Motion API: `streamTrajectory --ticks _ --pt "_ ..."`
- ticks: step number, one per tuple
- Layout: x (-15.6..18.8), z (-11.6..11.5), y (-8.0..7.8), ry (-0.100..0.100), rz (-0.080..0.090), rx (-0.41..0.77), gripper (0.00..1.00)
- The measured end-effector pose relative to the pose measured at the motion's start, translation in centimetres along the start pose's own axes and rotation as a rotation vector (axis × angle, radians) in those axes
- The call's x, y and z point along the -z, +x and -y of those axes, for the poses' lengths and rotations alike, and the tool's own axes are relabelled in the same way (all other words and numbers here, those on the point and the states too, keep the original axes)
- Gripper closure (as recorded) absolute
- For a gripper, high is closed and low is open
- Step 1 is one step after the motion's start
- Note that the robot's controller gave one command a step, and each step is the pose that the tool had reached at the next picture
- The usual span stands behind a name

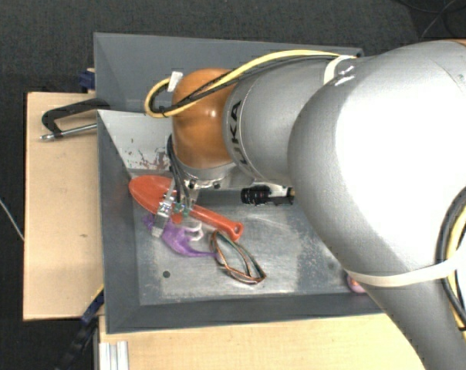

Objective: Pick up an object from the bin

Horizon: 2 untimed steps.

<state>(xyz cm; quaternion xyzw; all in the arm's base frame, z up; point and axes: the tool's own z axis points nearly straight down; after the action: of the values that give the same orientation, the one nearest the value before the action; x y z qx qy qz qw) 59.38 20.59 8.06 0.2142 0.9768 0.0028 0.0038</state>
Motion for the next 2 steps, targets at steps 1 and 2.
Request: streamTrajectory --ticks 1,2 --pt "-0.14 0.01 0.24 -0.013 0.003 0.055 1.0" --pt "-0.15 0.01 0.25 -0.013 0.003 0.055 1.0"
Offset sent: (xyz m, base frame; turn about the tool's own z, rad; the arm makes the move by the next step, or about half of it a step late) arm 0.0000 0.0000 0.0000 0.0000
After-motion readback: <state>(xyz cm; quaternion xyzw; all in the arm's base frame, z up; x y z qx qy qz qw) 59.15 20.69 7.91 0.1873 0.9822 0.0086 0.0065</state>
